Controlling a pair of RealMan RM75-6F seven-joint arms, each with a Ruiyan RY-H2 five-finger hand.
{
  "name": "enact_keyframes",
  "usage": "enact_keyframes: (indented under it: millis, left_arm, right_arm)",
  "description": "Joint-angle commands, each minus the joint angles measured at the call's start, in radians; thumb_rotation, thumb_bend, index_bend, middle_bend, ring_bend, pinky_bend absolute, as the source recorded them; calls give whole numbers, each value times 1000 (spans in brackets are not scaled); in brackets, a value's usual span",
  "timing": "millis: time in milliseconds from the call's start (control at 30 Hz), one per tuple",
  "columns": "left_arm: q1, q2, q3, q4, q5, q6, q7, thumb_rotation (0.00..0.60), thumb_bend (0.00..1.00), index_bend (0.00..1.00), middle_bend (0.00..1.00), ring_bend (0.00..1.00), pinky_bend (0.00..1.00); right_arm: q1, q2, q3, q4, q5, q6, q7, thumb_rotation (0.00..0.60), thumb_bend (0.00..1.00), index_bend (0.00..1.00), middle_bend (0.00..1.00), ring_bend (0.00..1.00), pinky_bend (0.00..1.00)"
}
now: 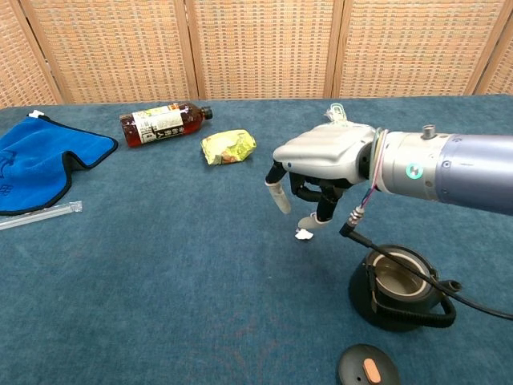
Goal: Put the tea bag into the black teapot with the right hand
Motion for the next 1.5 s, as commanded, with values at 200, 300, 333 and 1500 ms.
enact_keyframes:
  millis: [200, 300, 333, 1500]
  left_arm:
    - [0, -4, 1, 10, -5, -5, -10, 600, 349, 0, 0, 0, 0]
    - [-1, -6, 2, 14, -7, -8, -13, 600, 349, 0, 0, 0, 0]
    - [-1, -7, 2, 15, -7, -8, -13, 600, 349, 0, 0, 0, 0]
    - [2, -17, 10, 34, -11, -11, -28, 600, 349, 0, 0, 0, 0]
  right_arm:
    - [43, -41, -18, 51, 54, 1, -40, 600, 457, 540, 930, 960, 974]
    - [54, -54, -26, 66, 64, 5, -52, 600, 457, 540, 932, 960, 974]
    - [57, -57, -27, 70, 67, 7, -54, 600, 457, 540, 932, 960, 974]
    - [90, -135, -104, 203, 108, 39, -84, 502, 457, 540, 936, 960, 975]
